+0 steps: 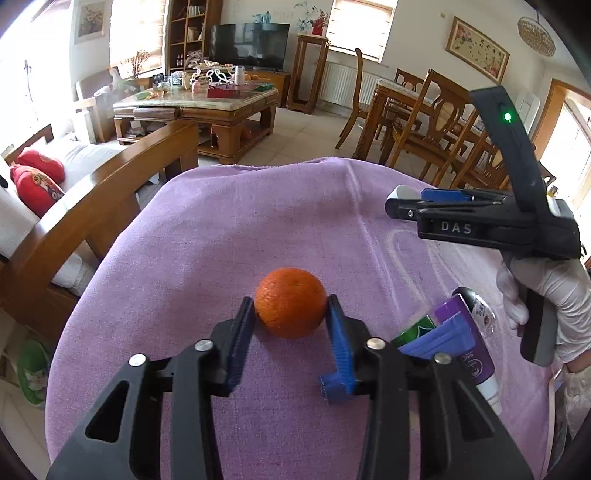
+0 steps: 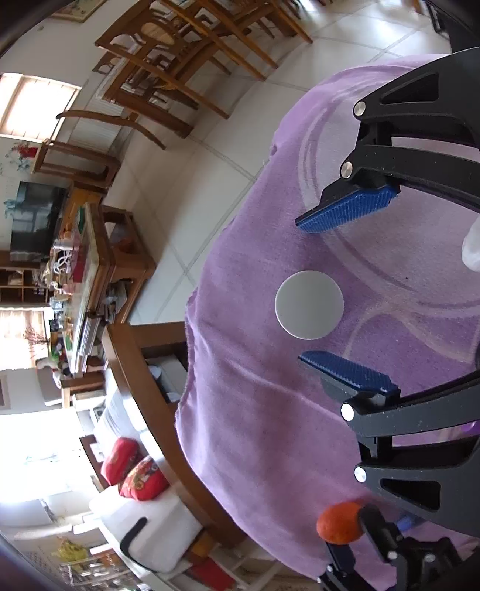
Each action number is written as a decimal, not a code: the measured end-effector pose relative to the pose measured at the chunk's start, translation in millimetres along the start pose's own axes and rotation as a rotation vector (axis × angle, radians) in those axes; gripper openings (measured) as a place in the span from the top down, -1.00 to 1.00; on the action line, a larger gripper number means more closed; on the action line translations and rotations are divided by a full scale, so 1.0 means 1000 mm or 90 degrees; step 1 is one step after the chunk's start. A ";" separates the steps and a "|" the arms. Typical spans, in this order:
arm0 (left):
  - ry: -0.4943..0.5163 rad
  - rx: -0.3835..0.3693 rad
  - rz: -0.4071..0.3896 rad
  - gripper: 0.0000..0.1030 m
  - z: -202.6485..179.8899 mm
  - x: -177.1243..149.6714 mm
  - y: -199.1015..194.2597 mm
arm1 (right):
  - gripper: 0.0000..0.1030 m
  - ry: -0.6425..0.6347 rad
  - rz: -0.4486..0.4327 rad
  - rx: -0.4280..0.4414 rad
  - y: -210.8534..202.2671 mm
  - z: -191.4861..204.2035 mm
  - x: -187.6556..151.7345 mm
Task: Collect trash
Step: 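Grasp the orange with the left tool while the right tool grasps the white round lid, then carry both items over the black bin and open both tools to drop them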
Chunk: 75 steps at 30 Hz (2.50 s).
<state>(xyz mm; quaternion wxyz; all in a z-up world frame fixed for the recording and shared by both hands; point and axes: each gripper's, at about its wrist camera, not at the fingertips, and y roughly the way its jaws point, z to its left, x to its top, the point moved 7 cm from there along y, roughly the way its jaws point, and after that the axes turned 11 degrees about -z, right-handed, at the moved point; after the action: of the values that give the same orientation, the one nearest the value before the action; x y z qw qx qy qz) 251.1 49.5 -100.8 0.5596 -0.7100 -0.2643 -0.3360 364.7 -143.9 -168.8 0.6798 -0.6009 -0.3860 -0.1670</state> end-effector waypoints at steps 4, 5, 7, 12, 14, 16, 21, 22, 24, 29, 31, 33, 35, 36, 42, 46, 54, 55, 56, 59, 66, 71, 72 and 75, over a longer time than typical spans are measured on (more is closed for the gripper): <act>-0.011 -0.008 -0.002 0.29 0.001 0.000 -0.001 | 0.28 0.000 -0.008 -0.016 0.000 -0.003 -0.001; -0.014 -0.009 -0.002 0.29 0.002 0.000 -0.002 | 0.29 0.008 -0.005 -0.009 -0.001 -0.004 -0.002; -0.017 -0.006 -0.004 0.30 0.002 0.001 -0.002 | 0.29 0.029 -0.002 0.009 -0.006 -0.007 -0.004; -0.033 -0.004 -0.028 0.31 0.002 0.008 -0.015 | 0.29 0.071 -0.035 0.046 -0.041 -0.017 -0.005; -0.039 -0.009 -0.046 0.31 -0.003 0.013 -0.025 | 0.29 0.089 -0.048 0.064 -0.060 -0.020 -0.005; -0.040 -0.020 -0.063 0.31 -0.014 0.018 -0.036 | 0.29 0.106 -0.067 0.083 -0.083 -0.023 -0.006; -0.021 -0.064 -0.120 0.31 -0.062 0.034 -0.072 | 0.29 0.163 -0.124 0.123 -0.146 -0.044 -0.014; -0.018 -0.071 -0.127 0.31 -0.072 0.036 -0.077 | 0.29 0.180 -0.142 0.129 -0.162 -0.052 -0.018; -0.009 -0.098 -0.145 0.31 -0.099 0.040 -0.088 | 0.29 0.206 -0.172 0.135 -0.191 -0.071 -0.023; 0.033 -0.151 -0.163 0.31 -0.174 0.042 -0.104 | 0.28 0.250 -0.241 0.122 -0.266 -0.118 -0.049; 0.048 -0.173 -0.166 0.31 -0.203 0.041 -0.109 | 0.28 0.260 -0.266 0.104 -0.292 -0.140 -0.063; 0.071 -0.198 -0.168 0.31 -0.239 0.038 -0.113 | 0.28 0.279 -0.287 0.091 -0.318 -0.164 -0.082; 0.092 -0.224 -0.168 0.31 -0.273 0.033 -0.115 | 0.28 0.300 -0.309 0.066 -0.344 -0.194 -0.105; 0.100 -0.232 -0.169 0.31 -0.286 0.031 -0.116 | 0.28 0.307 -0.317 0.053 -0.354 -0.206 -0.116; 0.159 -0.301 -0.153 0.31 -0.375 0.008 -0.112 | 0.28 0.385 -0.345 -0.021 -0.408 -0.289 -0.199; 0.189 -0.335 -0.131 0.31 -0.424 -0.011 -0.099 | 0.28 0.439 -0.340 -0.058 -0.424 -0.337 -0.258; 0.239 -0.367 -0.084 0.31 -0.487 -0.050 -0.075 | 0.28 0.516 -0.330 -0.093 -0.431 -0.391 -0.338; 0.243 -0.368 -0.079 0.31 -0.492 -0.053 -0.071 | 0.28 0.520 -0.328 -0.094 -0.428 -0.392 -0.340; 0.248 -0.368 -0.074 0.31 -0.498 -0.056 -0.070 | 0.28 0.524 -0.326 -0.093 -0.427 -0.395 -0.345; 0.259 -0.367 -0.064 0.31 -0.506 -0.063 -0.064 | 0.28 0.533 -0.321 -0.091 -0.421 -0.401 -0.356; 0.275 -0.361 -0.046 0.30 -0.513 -0.074 -0.058 | 0.28 0.543 -0.312 -0.084 -0.411 -0.402 -0.361; 0.280 -0.361 -0.039 0.29 -0.516 -0.077 -0.057 | 0.28 0.548 -0.305 -0.081 -0.403 -0.400 -0.360; 0.282 -0.360 -0.036 0.27 -0.517 -0.079 -0.057 | 0.28 0.549 -0.303 -0.080 -0.402 -0.400 -0.359; 0.284 -0.357 -0.032 0.27 -0.521 -0.078 -0.057 | 0.28 0.549 -0.298 -0.083 -0.400 -0.398 -0.356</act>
<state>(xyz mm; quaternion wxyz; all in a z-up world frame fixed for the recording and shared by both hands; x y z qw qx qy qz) 64.1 -443.2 -49.2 0.3783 -0.7387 -0.0502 -0.5556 -13.1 -693.7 -143.8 0.6826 -0.4155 -0.1831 -0.5725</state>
